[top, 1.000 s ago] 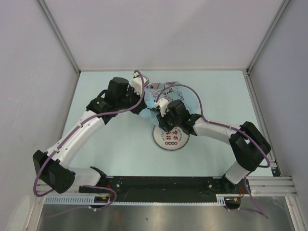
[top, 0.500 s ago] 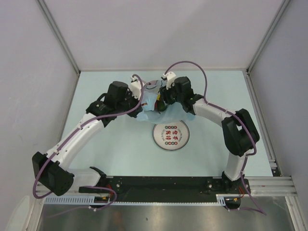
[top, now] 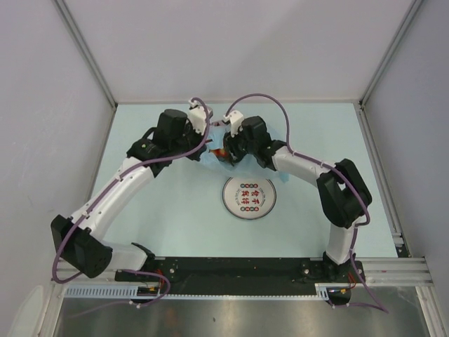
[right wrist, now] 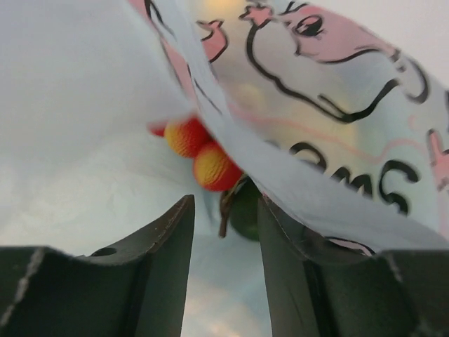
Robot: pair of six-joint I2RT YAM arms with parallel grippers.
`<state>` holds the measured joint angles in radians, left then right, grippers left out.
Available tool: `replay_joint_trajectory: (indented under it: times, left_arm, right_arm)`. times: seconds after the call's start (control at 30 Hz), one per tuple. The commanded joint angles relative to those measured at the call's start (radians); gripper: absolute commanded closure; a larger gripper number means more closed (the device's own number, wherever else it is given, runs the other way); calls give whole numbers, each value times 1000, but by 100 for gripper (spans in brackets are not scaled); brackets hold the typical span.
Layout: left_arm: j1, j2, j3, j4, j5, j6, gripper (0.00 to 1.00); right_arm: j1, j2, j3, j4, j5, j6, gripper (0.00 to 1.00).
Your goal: Take the fake fruits out of the plastic bag
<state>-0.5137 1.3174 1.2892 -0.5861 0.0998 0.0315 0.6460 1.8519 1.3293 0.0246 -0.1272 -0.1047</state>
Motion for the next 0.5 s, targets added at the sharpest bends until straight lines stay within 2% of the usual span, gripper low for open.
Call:
replay_joint_trajectory:
  times: [0.0,0.07,0.3,0.47]
  left_arm:
    - [15,23,96,32,-2,-8,100]
    - [15,29,119,34,0,-4,100]
    - [15,83,163,32,31,10,100]
    - [15,131,199,31,57,15,100]
  right_arm:
    - [-32,69,102,23,44,-81,51]
    - [-55,111,149,41,51,-107,46]
    - [-115,248,317,12,-5,-191,38]
    - [-126,285,357,-20,-120,-256,30]
